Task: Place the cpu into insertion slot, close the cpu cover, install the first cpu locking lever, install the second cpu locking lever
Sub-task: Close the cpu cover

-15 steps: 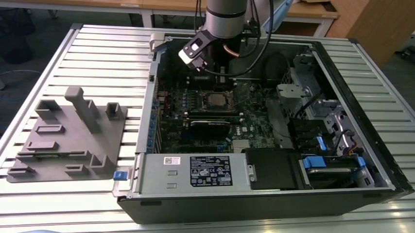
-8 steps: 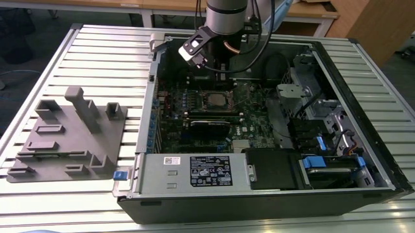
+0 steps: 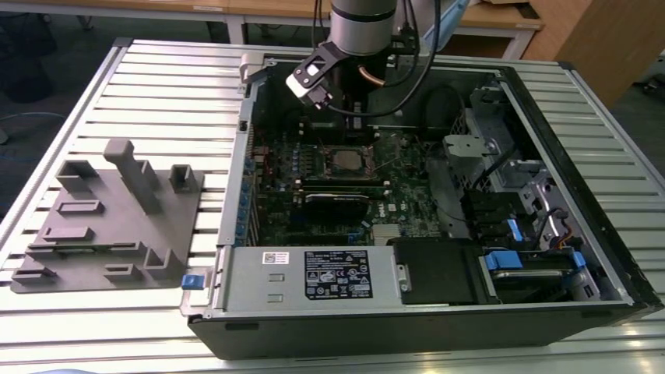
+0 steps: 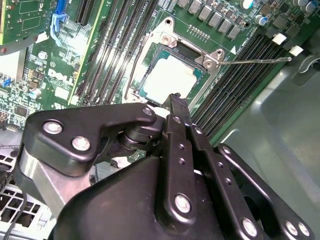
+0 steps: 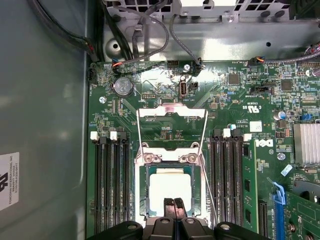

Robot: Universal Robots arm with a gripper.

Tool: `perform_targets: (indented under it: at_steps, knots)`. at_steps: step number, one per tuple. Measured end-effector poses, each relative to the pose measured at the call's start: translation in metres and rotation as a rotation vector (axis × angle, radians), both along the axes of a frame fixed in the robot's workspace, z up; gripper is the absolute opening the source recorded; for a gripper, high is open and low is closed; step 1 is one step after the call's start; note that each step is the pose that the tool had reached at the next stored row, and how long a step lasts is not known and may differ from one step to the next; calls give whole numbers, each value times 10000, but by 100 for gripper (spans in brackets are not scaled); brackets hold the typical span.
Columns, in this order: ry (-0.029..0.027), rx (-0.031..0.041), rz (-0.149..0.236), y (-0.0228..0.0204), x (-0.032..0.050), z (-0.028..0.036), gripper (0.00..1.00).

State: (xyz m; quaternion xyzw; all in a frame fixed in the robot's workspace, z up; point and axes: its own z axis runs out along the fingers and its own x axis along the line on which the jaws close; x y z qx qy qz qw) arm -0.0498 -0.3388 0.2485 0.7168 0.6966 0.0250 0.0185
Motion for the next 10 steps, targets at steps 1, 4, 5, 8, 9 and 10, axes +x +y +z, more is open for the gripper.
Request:
perform_targets:
  at_steps: [1, 4, 5, 8, 9, 10]
  knots:
    - [0, 4, 0, 0, 0, 11, 11]
    - [-3, 14, -1, 0, 0, 47, 11]
    - [-3, 15, 0, 1, 0, 49, 11]
    - [-4, 16, 0, 1, 0, 48, 11]
    - [-4, 15, 0, 1, 0, 49, 11]
    - [-3, 14, 0, 1, 0, 49, 11]
